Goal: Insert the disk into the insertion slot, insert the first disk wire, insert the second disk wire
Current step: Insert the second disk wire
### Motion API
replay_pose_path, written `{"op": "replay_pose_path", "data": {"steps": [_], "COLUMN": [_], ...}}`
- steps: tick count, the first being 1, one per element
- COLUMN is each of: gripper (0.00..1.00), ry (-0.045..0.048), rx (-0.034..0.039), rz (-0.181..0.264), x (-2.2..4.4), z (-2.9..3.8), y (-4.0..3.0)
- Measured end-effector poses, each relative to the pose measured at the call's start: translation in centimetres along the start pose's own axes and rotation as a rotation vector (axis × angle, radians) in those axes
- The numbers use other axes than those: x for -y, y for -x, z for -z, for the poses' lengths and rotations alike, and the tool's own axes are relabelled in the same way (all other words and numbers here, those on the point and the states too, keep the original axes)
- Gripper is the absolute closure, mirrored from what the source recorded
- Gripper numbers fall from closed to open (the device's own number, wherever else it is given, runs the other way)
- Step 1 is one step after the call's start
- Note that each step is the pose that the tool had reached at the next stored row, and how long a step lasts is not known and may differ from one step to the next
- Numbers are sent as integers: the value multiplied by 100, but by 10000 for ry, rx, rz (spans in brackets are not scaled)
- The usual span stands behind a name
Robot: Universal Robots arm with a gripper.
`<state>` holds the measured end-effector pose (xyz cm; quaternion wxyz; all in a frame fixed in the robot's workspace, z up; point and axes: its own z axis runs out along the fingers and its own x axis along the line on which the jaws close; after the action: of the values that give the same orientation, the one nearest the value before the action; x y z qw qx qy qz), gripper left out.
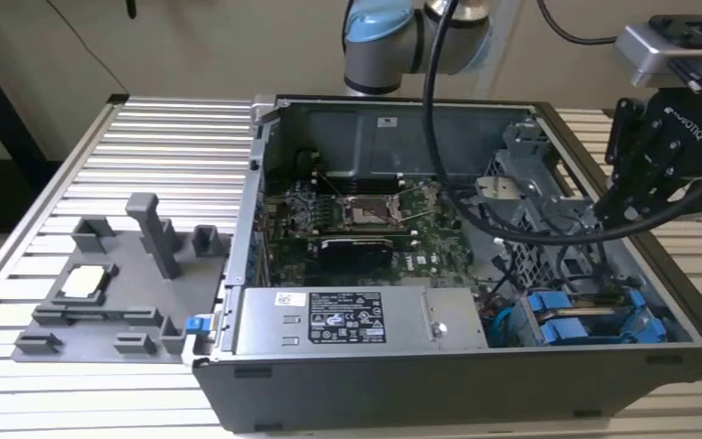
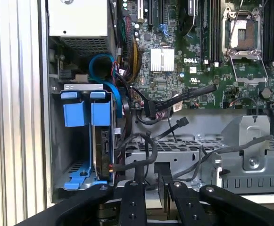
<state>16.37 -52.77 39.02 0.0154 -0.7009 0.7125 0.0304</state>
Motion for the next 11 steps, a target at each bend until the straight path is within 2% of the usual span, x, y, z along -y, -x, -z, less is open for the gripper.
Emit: {"op": "replay_pose_path", "data": {"steps": [3,11], "gripper": [73,73], "ry": [-4,-39], "rx": [1,1], "rz": [-1,14], "x": [-102,-457], "z": [-3,-12], "y": [-8,-21]}}
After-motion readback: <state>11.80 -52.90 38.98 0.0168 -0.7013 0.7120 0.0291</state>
